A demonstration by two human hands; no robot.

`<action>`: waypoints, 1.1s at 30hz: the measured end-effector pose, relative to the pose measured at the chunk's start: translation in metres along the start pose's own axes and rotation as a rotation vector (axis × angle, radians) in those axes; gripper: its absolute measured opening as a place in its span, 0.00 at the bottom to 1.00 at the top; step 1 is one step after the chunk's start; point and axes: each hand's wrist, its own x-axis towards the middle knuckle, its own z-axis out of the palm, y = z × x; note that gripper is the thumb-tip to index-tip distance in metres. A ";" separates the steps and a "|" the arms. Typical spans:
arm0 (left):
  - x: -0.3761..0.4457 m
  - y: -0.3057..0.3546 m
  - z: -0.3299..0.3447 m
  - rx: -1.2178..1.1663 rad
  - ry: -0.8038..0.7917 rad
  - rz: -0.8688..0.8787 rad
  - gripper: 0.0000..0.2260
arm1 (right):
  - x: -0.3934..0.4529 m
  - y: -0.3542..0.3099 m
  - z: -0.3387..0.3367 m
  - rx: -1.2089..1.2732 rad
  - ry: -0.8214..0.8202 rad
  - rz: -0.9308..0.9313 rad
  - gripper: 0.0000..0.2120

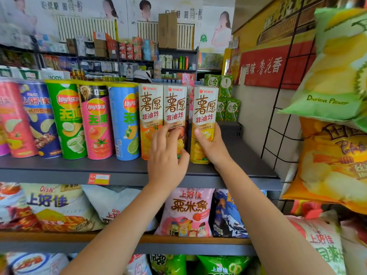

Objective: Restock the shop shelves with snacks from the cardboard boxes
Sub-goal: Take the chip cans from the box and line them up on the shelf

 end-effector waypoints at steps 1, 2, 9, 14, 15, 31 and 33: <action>0.002 -0.011 0.000 0.116 0.015 0.046 0.26 | 0.000 -0.001 0.003 -0.001 -0.003 0.002 0.36; 0.004 -0.019 0.000 0.194 -0.013 0.061 0.29 | 0.001 -0.001 0.006 -0.003 -0.007 0.000 0.35; 0.005 -0.027 0.005 0.267 -0.112 0.094 0.33 | 0.010 0.003 0.014 -0.024 -0.030 -0.003 0.31; 0.004 -0.027 0.002 0.178 -0.035 -0.135 0.37 | 0.008 0.004 0.014 -0.050 -0.010 0.020 0.33; 0.006 -0.027 0.000 0.122 -0.018 -0.225 0.38 | 0.008 0.004 0.014 -0.055 -0.009 0.028 0.34; 0.007 -0.030 -0.004 -0.107 0.010 -0.325 0.38 | 0.009 0.008 0.015 -0.054 0.017 0.061 0.41; 0.008 -0.031 -0.004 -0.169 0.019 -0.379 0.41 | 0.009 0.008 0.014 -0.063 0.026 0.060 0.41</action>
